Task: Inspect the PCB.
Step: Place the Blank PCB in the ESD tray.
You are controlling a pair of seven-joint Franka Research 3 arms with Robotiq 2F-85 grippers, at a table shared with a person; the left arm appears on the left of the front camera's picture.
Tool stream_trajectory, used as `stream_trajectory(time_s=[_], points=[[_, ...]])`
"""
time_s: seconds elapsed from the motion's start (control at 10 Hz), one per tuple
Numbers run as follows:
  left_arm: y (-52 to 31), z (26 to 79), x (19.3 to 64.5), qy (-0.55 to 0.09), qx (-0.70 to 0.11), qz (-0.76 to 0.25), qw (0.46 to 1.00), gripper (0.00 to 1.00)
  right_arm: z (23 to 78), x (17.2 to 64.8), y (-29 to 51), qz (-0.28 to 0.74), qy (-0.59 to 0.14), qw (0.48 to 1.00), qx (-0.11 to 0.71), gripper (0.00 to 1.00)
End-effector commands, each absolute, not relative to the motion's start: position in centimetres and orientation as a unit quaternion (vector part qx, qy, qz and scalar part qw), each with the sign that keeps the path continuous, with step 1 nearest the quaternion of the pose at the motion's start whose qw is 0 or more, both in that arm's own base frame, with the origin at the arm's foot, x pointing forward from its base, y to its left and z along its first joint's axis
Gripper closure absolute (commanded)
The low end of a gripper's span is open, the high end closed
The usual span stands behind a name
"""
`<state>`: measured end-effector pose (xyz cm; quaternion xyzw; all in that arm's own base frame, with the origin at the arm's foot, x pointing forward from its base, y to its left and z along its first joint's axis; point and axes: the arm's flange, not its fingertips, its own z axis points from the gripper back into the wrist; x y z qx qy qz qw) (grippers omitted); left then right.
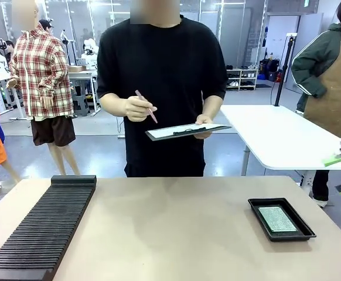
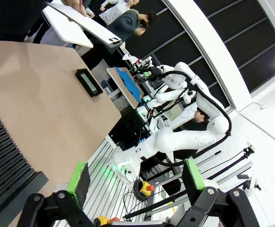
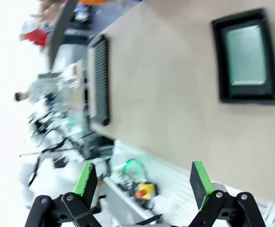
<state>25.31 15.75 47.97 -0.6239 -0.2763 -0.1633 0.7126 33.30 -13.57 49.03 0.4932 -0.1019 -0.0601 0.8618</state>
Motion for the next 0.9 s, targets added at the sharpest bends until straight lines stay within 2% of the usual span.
stream_trajectory(time_s=[0.0,0.2,0.5,0.8], points=[[15.8,48.3,25.3,-0.281,-0.620,-0.165,0.714,0.00,48.4,31.8,-16.3,-0.040,-0.082,0.809,0.580,0.00],[15.8,48.3,25.3,-0.281,-0.620,-0.165,0.714,0.00,46.8,29.7,-17.6,-0.012,-0.067,0.736,0.673,0.00],[15.8,48.3,25.3,-0.281,-0.620,-0.165,0.714,0.00,46.1,29.3,-16.7,-0.010,-0.097,0.725,0.682,0.00],[15.8,48.3,25.3,-0.281,-0.620,-0.165,0.714,0.00,46.4,28.3,-17.3,-0.014,-0.077,0.730,0.679,0.00]])
